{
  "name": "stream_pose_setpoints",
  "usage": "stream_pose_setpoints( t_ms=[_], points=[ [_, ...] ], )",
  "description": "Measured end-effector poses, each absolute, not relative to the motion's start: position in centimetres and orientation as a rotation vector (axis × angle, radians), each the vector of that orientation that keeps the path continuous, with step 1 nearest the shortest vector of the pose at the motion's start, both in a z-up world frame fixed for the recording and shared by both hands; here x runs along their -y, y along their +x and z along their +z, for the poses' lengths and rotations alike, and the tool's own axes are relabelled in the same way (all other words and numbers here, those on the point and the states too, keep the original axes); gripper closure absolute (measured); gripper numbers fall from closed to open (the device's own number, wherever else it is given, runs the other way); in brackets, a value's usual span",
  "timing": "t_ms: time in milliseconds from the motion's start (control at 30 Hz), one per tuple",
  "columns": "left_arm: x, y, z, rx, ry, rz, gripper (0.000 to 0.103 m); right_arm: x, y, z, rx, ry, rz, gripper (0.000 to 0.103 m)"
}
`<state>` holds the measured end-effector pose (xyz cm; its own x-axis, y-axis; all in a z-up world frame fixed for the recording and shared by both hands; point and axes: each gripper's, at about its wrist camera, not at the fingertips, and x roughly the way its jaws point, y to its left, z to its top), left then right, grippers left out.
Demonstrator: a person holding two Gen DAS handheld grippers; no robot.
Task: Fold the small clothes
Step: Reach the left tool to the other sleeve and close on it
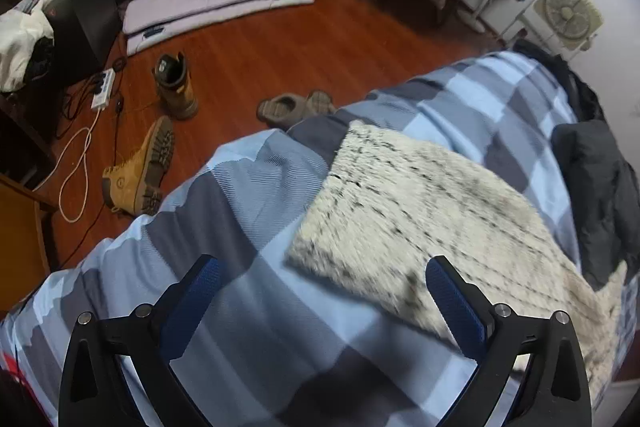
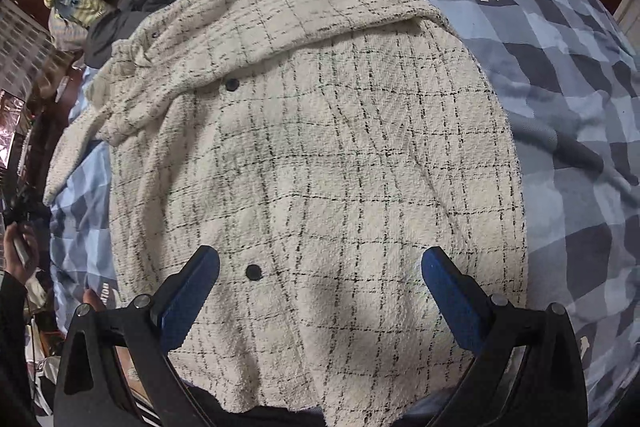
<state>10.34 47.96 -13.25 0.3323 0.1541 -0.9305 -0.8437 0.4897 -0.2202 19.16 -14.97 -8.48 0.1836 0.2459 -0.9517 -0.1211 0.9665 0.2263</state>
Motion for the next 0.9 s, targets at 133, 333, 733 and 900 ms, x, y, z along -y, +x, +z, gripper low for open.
stream_pose_setpoints(
  t_ms=[133,333,733,900],
  points=[
    [-48.5,11.4,-14.4,-1.067,-0.822,0.718,0.008,14.8,19.4,-8.9,-1.385,0.086,0.260,0.004],
    [-46.5,12.3,-12.9,-1.073,-0.782,0.591,0.078,14.0,19.2,-8.7,-1.368,0.038,0.281,0.004],
    [-36.4,14.6,3.5,-0.903,-0.432,0.656,0.084,13.7,18.2,-6.7,-1.258,0.042,0.319,0.004],
    [-24.4,19.1,10.9,-0.842,-0.317,0.459,0.084,14.9,18.1,-6.1,-1.224,0.117,0.323,0.008]
  ],
)
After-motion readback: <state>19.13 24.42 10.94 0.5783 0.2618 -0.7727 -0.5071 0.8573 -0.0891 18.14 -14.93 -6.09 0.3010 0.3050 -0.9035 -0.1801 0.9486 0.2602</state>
